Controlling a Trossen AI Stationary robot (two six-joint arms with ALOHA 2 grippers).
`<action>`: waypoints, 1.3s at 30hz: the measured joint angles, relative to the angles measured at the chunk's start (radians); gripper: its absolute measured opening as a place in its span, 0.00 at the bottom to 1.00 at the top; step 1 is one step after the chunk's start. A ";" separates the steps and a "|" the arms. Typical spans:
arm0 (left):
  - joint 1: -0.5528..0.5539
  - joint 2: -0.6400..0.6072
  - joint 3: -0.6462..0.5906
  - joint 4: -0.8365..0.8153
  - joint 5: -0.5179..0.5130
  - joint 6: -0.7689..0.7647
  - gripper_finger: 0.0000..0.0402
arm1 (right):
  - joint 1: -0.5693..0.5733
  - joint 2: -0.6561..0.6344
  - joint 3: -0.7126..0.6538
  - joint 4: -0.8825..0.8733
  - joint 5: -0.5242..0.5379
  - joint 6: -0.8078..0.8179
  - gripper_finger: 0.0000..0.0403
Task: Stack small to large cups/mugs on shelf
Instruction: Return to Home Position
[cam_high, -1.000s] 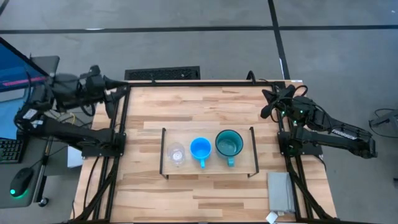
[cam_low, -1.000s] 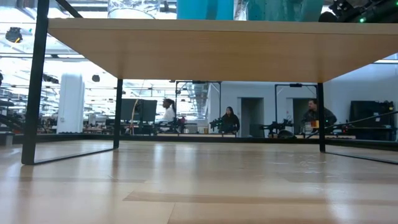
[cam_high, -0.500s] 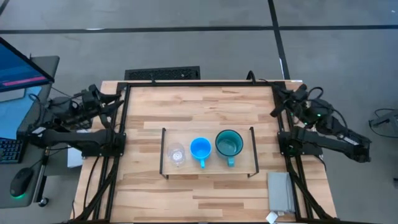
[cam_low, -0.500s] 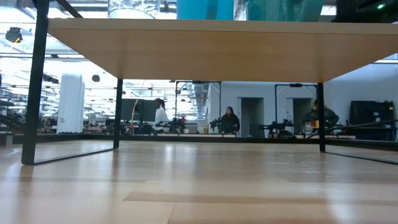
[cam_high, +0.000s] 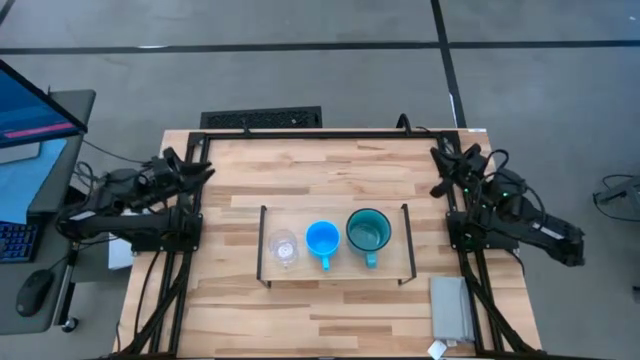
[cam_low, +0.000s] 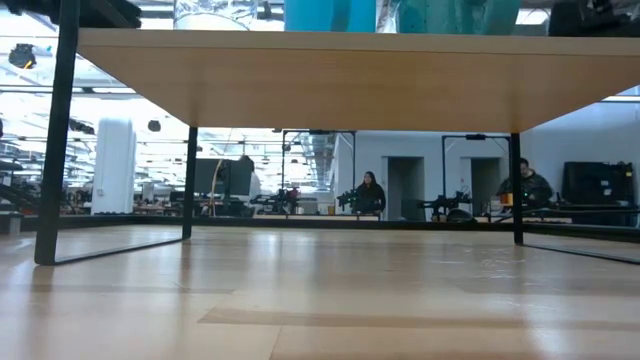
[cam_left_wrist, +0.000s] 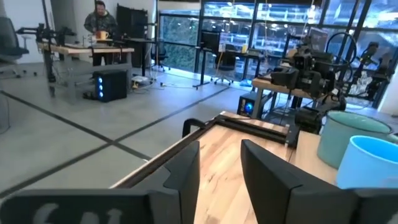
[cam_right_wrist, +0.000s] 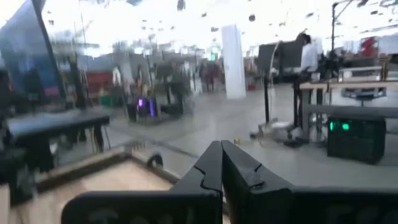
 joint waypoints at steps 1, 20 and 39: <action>0.000 0.000 -0.017 0.019 0.000 -0.007 0.26 | -0.004 -0.007 -0.010 0.021 0.000 0.001 0.06; 0.000 -0.073 -0.305 0.272 -0.045 -0.056 0.07 | -0.025 -0.007 -0.108 0.094 -0.053 0.070 0.06; 0.000 -0.073 -0.447 0.408 -0.066 -0.080 0.06 | -0.024 -0.007 -0.204 0.223 -0.057 0.039 0.06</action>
